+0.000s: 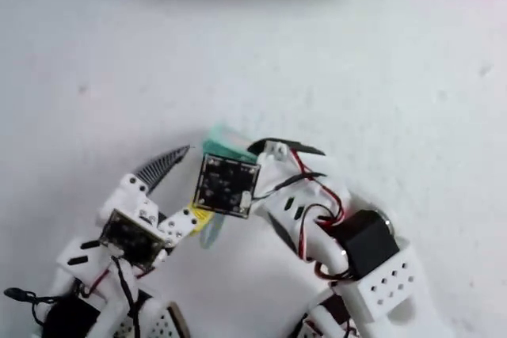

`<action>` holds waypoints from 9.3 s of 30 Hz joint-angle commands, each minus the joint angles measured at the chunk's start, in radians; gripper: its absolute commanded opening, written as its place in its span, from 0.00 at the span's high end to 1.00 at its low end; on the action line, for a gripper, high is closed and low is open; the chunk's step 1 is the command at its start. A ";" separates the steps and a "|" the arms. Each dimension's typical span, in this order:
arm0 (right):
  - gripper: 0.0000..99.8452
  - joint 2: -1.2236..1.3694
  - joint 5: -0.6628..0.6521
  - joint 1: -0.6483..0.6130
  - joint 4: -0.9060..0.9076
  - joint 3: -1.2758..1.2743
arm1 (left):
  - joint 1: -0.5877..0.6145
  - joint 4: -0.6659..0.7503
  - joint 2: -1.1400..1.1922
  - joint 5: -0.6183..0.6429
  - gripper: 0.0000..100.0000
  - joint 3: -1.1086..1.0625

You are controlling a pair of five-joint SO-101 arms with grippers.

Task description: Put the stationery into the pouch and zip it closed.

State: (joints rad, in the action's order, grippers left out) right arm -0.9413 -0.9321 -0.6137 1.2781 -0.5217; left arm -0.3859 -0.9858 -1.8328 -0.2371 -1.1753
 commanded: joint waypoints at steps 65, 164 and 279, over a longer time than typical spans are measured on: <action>0.98 -0.111 -0.319 -0.148 0.239 0.187 | -0.306 0.152 0.005 -0.086 0.96 -0.187; 0.98 -0.088 0.423 -0.128 -0.240 0.198 | -0.065 0.221 0.004 0.207 0.85 -0.086; 0.98 1.041 0.310 0.522 -0.387 0.818 | -0.114 0.008 0.004 0.112 0.98 -0.028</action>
State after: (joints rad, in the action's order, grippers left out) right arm 0.0959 -0.6222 -0.1903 0.9221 0.2532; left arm -0.5071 -0.9475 -1.8220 -0.1112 -1.2060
